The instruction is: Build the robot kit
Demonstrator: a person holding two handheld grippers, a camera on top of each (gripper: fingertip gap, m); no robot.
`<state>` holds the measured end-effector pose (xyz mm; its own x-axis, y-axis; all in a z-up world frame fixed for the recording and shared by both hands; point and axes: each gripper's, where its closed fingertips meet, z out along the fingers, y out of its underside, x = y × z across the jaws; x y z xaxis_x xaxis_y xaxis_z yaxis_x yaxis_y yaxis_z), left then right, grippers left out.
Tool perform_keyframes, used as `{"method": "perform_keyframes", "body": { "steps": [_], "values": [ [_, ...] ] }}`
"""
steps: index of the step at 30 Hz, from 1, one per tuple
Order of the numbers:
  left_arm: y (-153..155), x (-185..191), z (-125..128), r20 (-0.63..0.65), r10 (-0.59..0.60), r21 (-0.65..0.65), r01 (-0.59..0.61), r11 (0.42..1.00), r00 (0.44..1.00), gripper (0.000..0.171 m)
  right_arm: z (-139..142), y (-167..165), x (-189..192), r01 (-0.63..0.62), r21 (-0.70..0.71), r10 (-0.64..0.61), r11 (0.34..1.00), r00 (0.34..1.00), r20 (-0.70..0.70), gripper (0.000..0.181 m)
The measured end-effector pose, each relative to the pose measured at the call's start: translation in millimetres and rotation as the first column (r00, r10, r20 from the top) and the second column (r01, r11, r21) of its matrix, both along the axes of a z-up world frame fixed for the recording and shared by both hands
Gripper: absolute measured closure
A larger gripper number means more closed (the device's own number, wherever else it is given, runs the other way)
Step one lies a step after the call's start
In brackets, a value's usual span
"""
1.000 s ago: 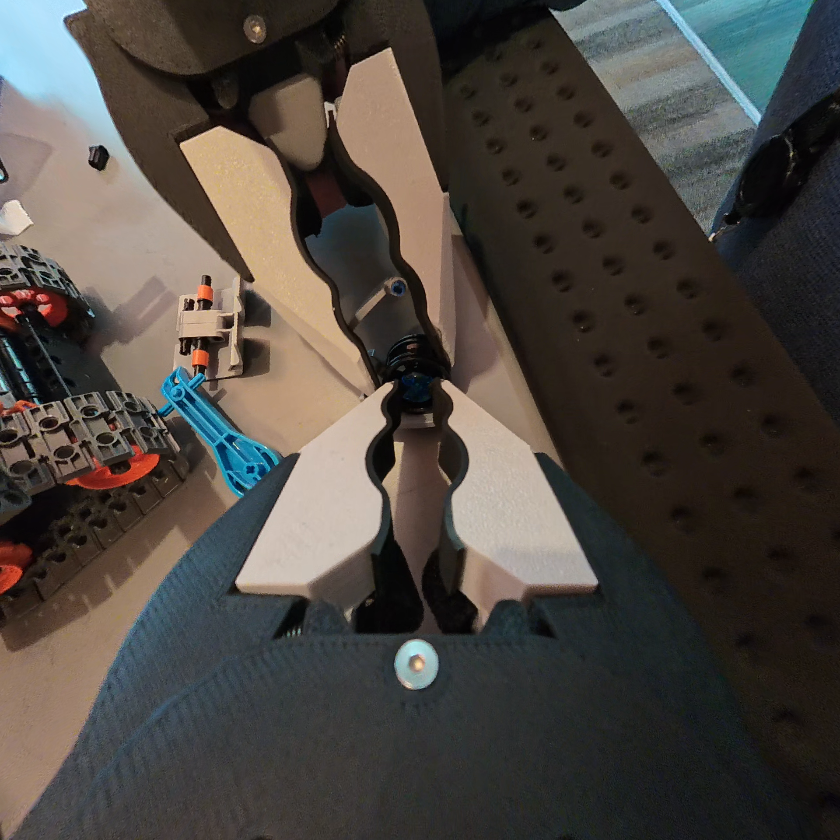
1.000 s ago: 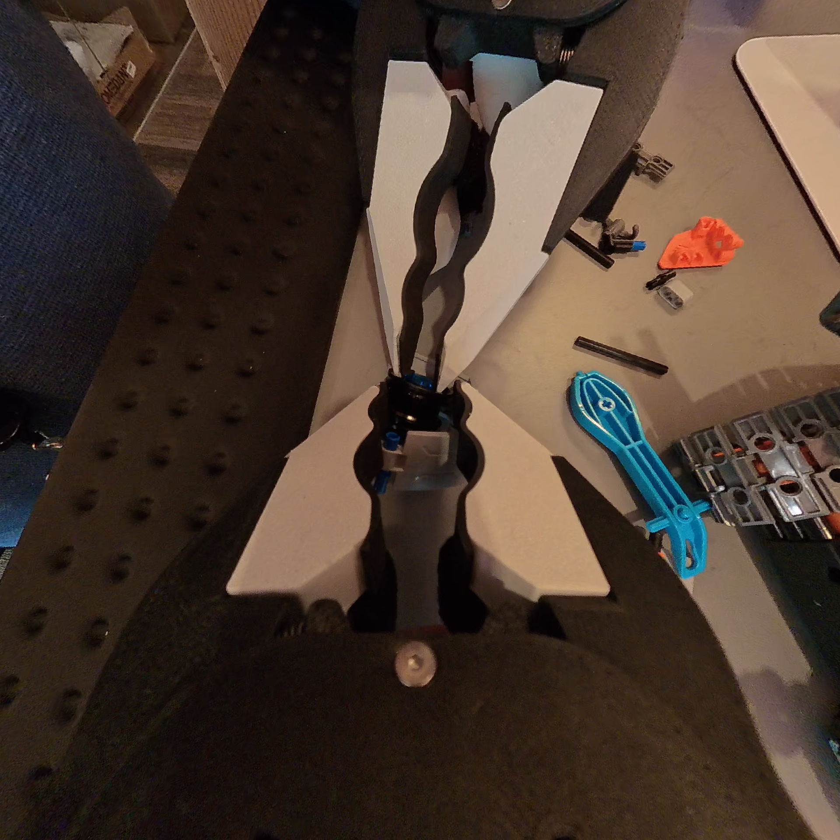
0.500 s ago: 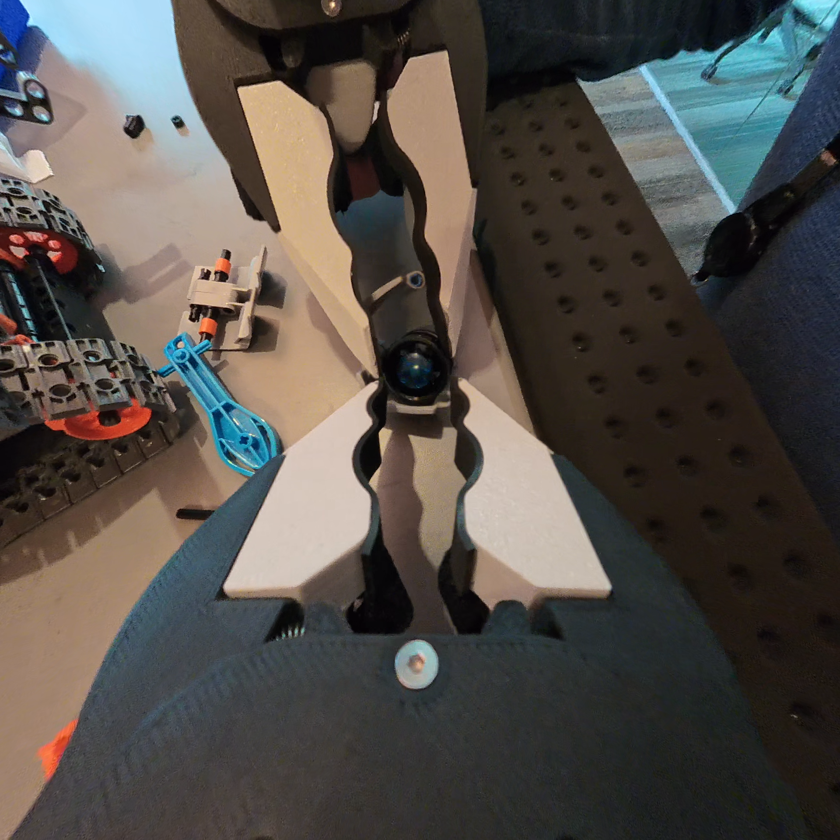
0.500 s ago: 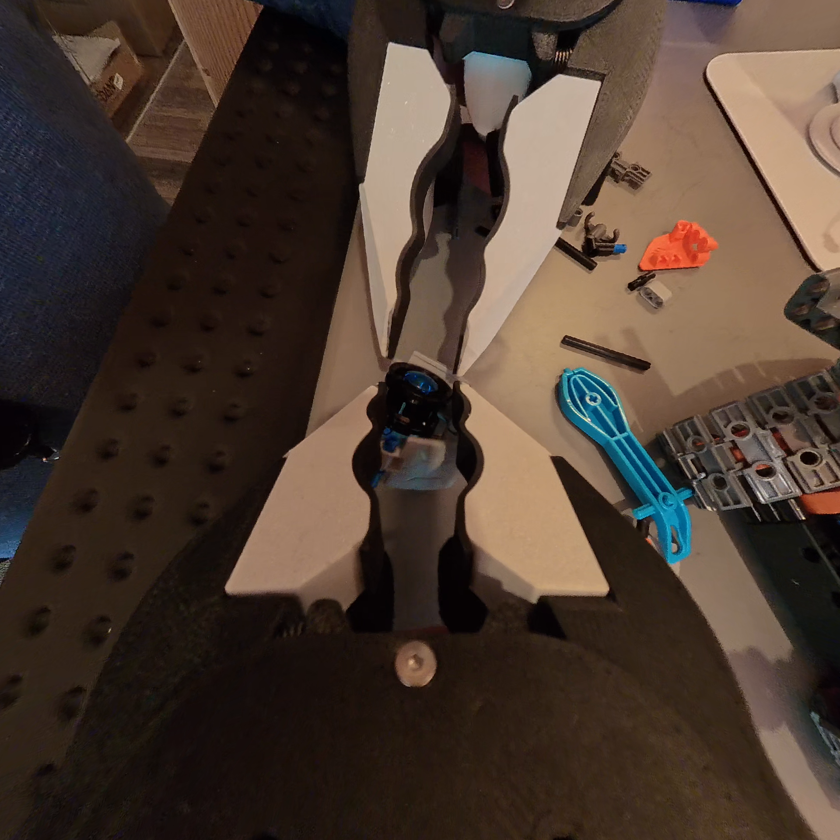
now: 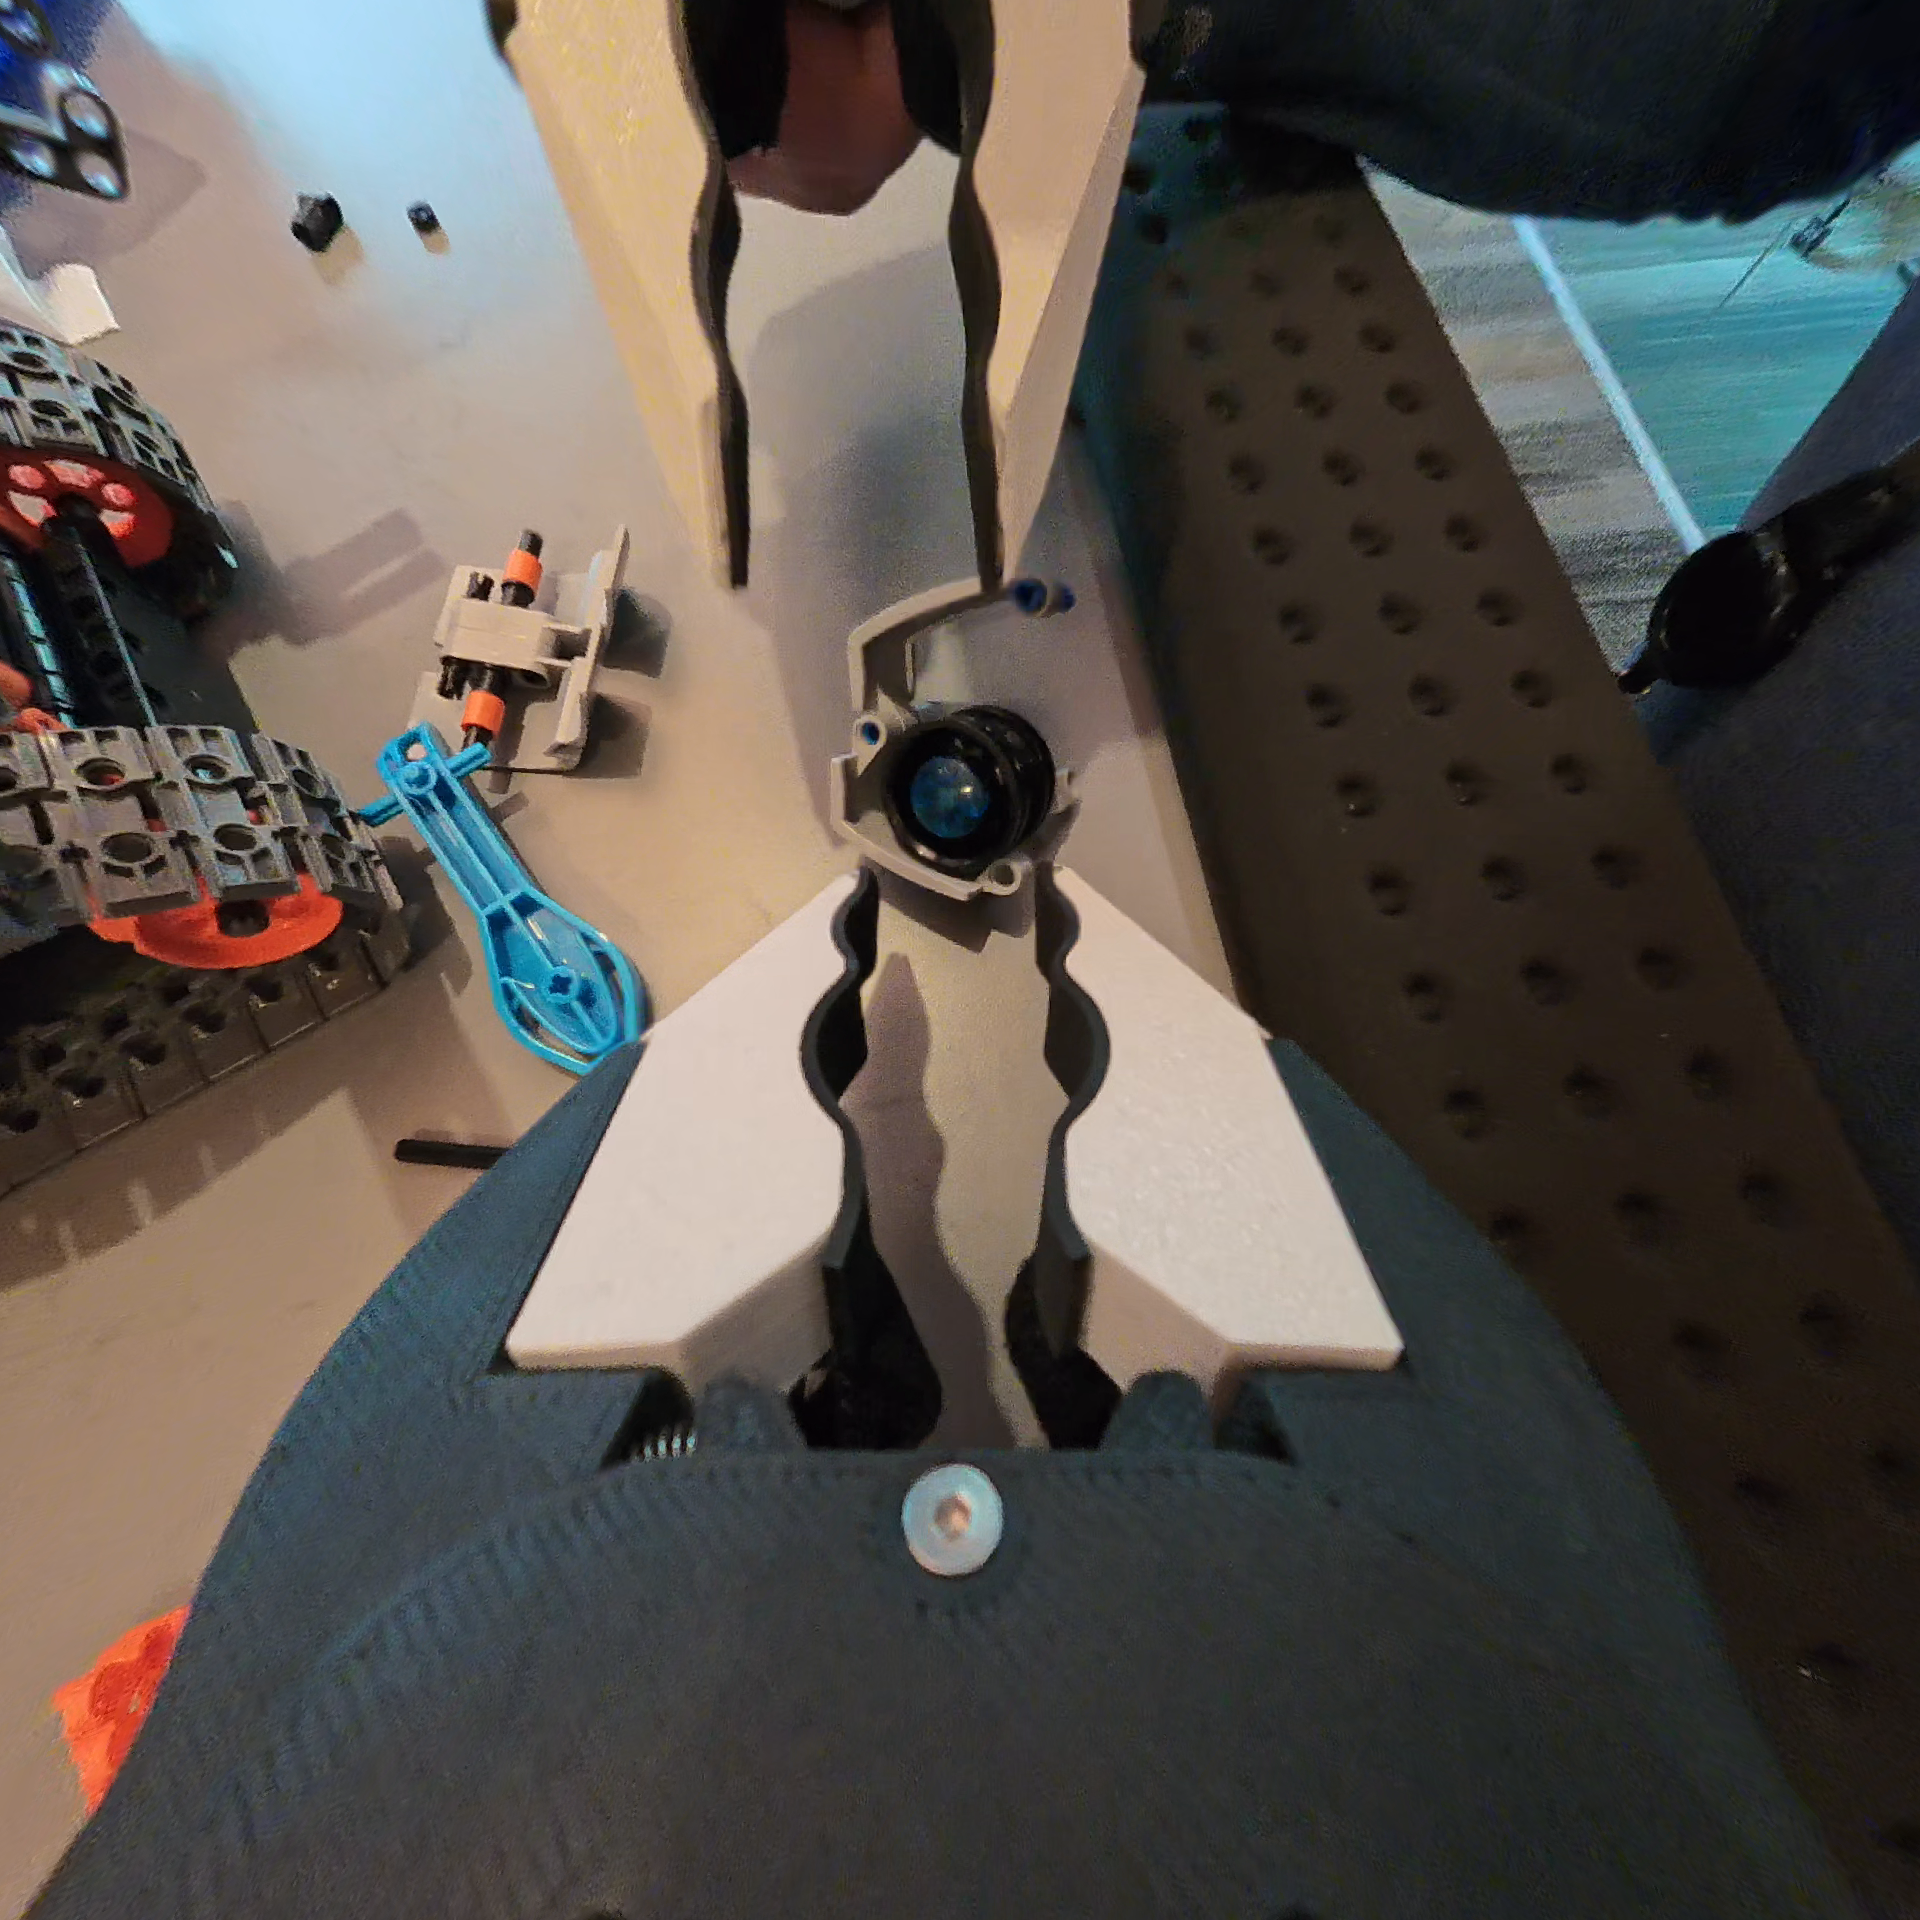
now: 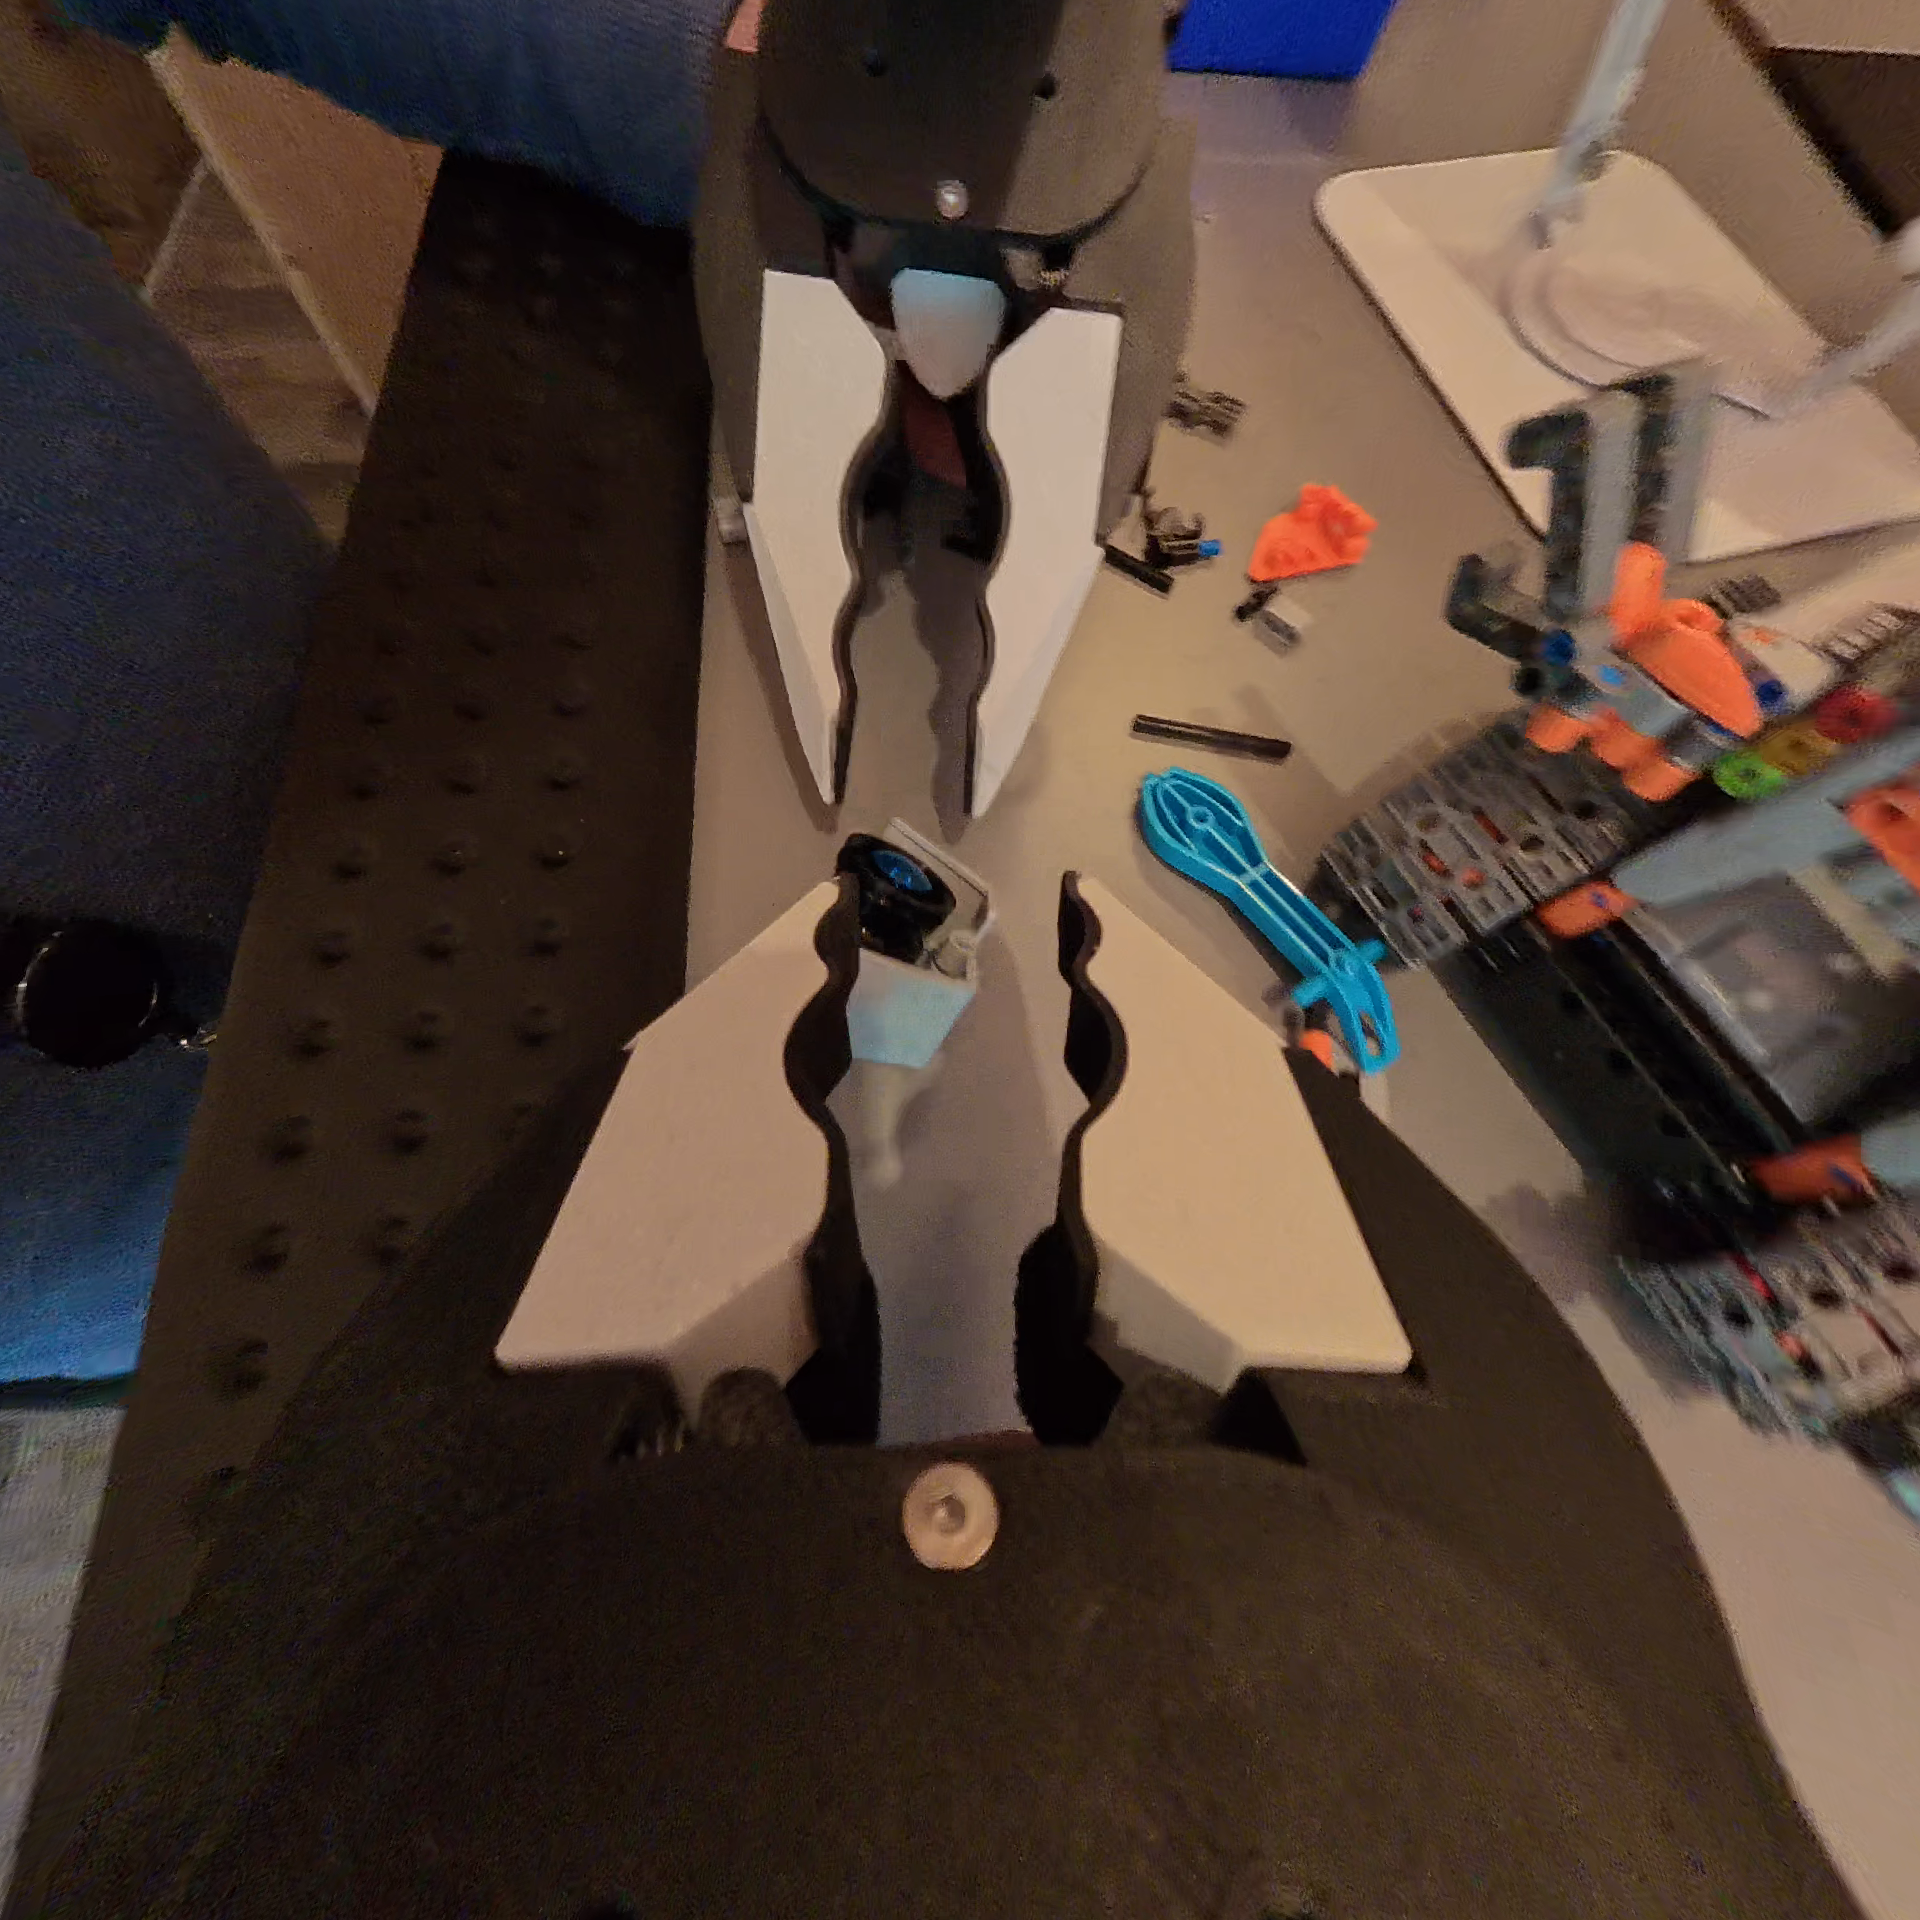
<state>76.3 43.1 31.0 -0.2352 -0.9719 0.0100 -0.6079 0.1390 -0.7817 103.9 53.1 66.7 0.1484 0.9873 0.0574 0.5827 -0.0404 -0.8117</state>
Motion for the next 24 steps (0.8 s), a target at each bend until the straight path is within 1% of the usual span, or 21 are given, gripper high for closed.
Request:
{"method": "perform_keyframes", "body": {
  "steps": [2, 5, 7, 9, 11, 13, 16, 18, 19, 21, 23, 24],
  "values": [
    [-0.7, 0.5, 5.5, 0.023, -0.002, 0.004, 0.001, 1.0, 1.0, 0.144, 7.4, -7.2, 11.2, 0.033, 0.011, -0.033, 0.999, 0.999, -0.021, 0.15],
    [-9.1, 6.6, 11.2, 0.05, -0.036, 0.026, 0.035, 0.999, 0.998, 0.141, 9.7, -21.8, 17.8, 0.062, 0.039, -0.062, 0.997, 0.998, -0.008, 0.152],
    [-13.3, 12.3, 7.2, 0.028, -0.05, 0.079, 0.048, 0.996, 0.998, 0.136, 8.6, -32.0, 11.8, 0.059, 0.049, -0.059, 0.997, 0.998, -0.005, 0.153],
    [-11.5, 17.6, -0.8, -0.008, -0.032, 0.129, 0.032, 0.991, 0.999, 0.132, -0.2, -32.2, 12.1, 0.088, 0.078, -0.091, 0.993, 0.995, 0.04, 0.152],
    [-9.3, 20.3, -6.6, -0.025, -0.017, 0.135, 0.02, 0.991, 1.0, 0.145, -13.1, -30.4, 14.1, 0.116, 0.085, -0.124, 0.99, 0.988, 0.091, 0.148],
    [-10.2, 21.7, -5.5, -0.019, -0.011, 0.082, 0.012, 0.997, 1.0, 0.146, -22.7, -27.2, 17.6, 0.147, 0.088, -0.157, 0.985, 0.981, 0.114, 0.144],
    [-12.1, 23.7, -5.2, -0.014, -0.001, -0.053, 0.0, 0.999, 1.0, 0.147, -27.2, -24.5, 21.5, 0.188, 0.077, -0.196, 0.979, 0.974, 0.112, 0.139],
    [-5.3, 23.2, -4.3, -0.01, 0.028, -0.113, -0.029, 0.993, 1.0, 0.147, -27.9, -20.4, 28.4, 0.243, 0.074, -0.251, 0.967, 0.961, 0.119, 0.138],
    [-3.5, 23.1, -2.6, -0.005, 0.039, -0.148, -0.039, 0.988, 0.999, 0.147, -27.4, -21.6, 29.8, 0.263, 0.04, -0.265, 0.964, 0.958, 0.108, 0.14],
    [-0.1, 24.3, 5.8, 0.028, 0.065, -0.214, -0.057, 0.975, 0.997, 0.147, -26.0, -27.6, 26.4, 0.263, -0.03, -0.26, 0.964, 0.962, 0.08, 0.145],
    [2.7, 24.6, 17.1, 0.076, 0.089, -0.278, -0.065, 0.958, 0.993, 0.147, -25.3, -27.1, 23.9, 0.279, -0.076, -0.275, 0.957, 0.96, 0.061, 0.144],
    [3.9, 24.6, 23.5, 0.1, 0.102, -0.317, -0.065, 0.946, 0.99, 0.147, -20.2, -24.7, 19.8, 0.282, -0.067, -0.281, 0.957, 0.959, 0.023, 0.144]
  ]
}}
